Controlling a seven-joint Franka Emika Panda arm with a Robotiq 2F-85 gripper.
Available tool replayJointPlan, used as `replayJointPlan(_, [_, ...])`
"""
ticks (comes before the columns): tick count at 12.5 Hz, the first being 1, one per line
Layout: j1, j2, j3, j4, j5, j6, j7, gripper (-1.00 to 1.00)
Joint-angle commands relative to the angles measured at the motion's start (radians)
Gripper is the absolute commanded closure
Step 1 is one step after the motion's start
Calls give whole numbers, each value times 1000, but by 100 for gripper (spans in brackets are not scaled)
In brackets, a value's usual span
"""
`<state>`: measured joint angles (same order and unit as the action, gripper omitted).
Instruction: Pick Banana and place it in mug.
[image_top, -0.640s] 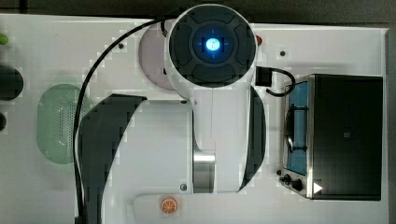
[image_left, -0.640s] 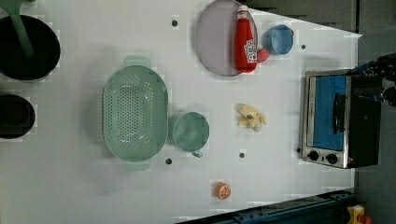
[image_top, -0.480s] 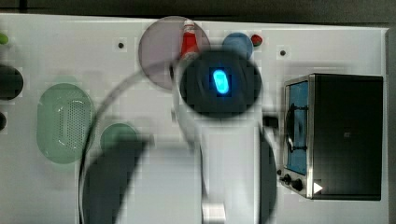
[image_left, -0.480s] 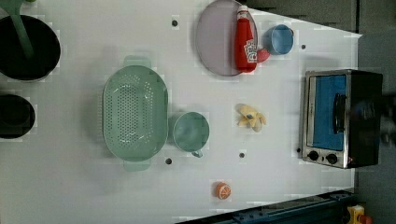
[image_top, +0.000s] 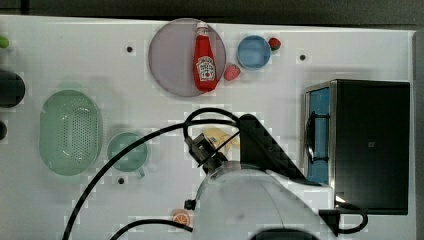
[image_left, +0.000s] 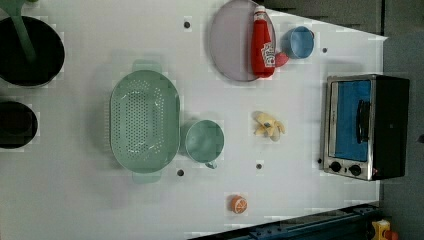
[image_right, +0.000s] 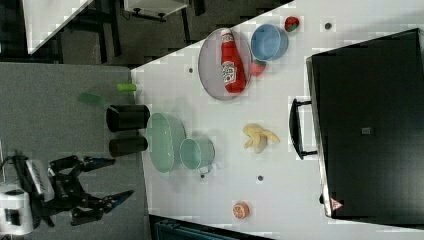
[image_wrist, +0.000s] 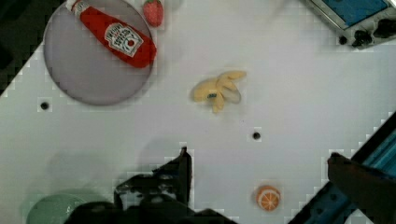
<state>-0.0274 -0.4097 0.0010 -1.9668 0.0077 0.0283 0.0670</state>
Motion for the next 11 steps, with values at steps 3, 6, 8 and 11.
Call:
replayJointPlan(3, [-1, 177, -5, -216, -2, 242, -68, -100])
replayJointPlan(6, [0, 239, 5, -330, -3, 467, -146, -100])
replayJointPlan(8, [1, 298, 8, -379, -5, 584, -203, -100])
replayJointPlan(11, [1, 401, 7, -422, -4, 713, -337, -100])
